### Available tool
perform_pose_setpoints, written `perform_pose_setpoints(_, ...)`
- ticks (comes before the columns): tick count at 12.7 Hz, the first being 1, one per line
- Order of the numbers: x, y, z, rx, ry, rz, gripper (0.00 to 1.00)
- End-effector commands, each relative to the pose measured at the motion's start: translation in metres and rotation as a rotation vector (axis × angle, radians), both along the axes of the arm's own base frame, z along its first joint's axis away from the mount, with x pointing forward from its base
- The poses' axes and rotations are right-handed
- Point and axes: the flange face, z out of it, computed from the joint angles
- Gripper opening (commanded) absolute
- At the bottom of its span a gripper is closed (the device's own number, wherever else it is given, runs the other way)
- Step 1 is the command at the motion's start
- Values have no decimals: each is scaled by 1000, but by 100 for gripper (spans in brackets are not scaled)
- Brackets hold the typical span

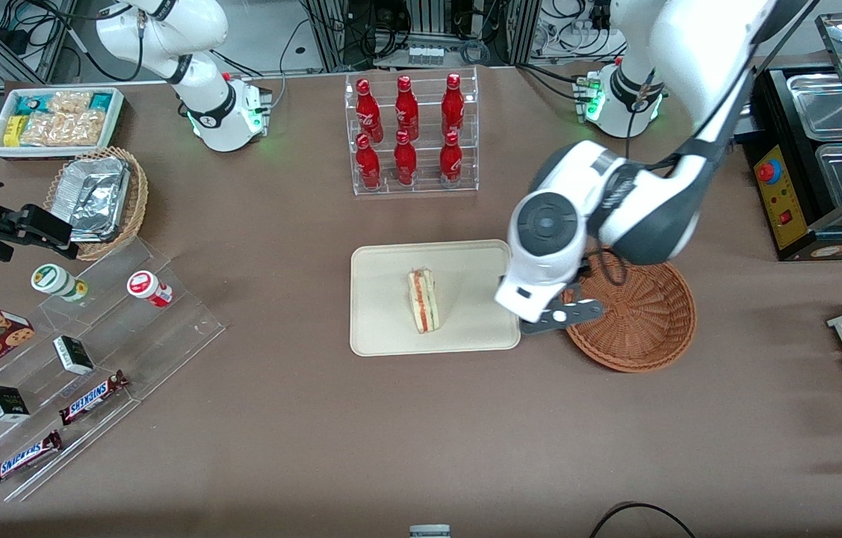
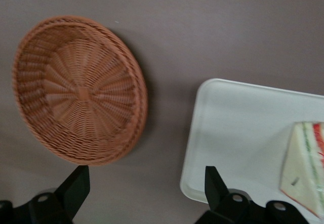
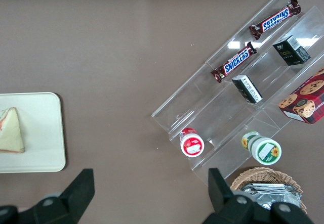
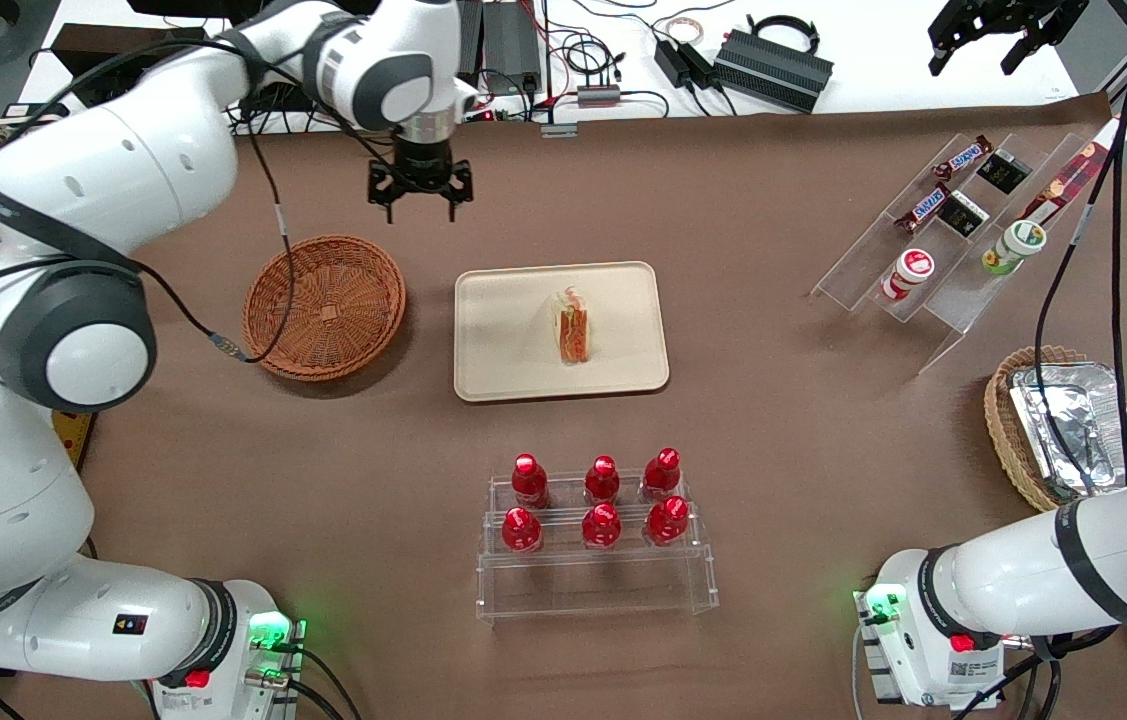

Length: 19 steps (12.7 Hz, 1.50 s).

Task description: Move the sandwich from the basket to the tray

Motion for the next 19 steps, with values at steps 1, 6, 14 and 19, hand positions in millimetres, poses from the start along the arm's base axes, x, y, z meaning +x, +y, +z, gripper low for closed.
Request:
perform_pose_setpoints(1,-12,37,16,34,-2,-16,100)
perform_pose_setpoints(6,-5,107,30,19,36,-26,100)
perform_pose_setpoints(14,-50,189,80,-108,129,-155,100)
perform_pose_setpoints(19,-68,259,123,-163,188,-211,100)
